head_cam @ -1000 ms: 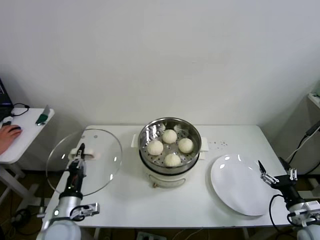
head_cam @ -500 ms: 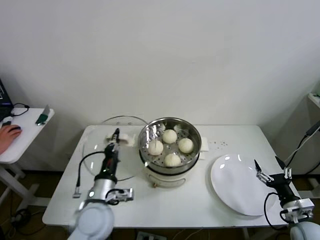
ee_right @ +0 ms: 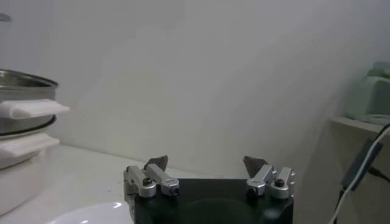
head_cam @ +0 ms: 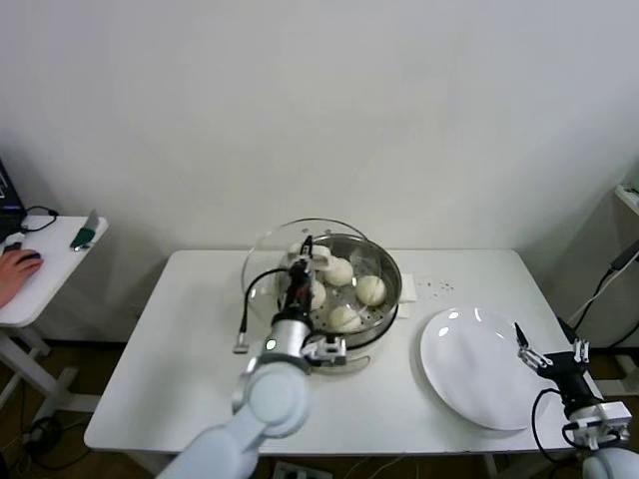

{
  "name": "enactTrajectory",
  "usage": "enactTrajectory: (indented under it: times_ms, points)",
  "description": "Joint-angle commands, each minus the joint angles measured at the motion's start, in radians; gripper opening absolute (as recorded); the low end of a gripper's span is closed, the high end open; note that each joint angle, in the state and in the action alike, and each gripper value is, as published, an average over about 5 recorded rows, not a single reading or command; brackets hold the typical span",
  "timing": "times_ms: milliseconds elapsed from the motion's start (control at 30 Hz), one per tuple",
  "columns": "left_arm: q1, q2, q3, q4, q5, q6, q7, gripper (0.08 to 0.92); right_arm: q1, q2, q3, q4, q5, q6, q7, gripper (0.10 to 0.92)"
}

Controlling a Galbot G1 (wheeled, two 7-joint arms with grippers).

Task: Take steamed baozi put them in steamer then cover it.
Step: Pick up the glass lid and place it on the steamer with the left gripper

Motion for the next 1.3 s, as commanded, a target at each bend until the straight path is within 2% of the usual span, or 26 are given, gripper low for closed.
enactTrajectory:
  times_ms: [33,233,467,1300]
  points:
    - [-0.148,-0.193,0.124,0.219,0.038,0.066,0.062,0.149,-0.009,0.006,0.026,-0.006,-0.003,0.006,-0.003,0.823]
    - [-0.139,-0.223,0.122,0.289,0.043,0.071,0.052,0.149,-0.015,0.007,0.042,-0.012,-0.002,0.012,-0.008,0.823]
    - [-0.124,-0.221,0.103,0.33,0.047,0.072,0.028,0.149,-0.017,0.007,0.046,-0.018,0.0,0.016,-0.015,0.823]
    - [-0.115,-0.182,0.072,0.345,0.019,0.075,-0.009,0.149,-0.017,0.011,0.049,-0.03,-0.008,0.026,-0.028,0.823]
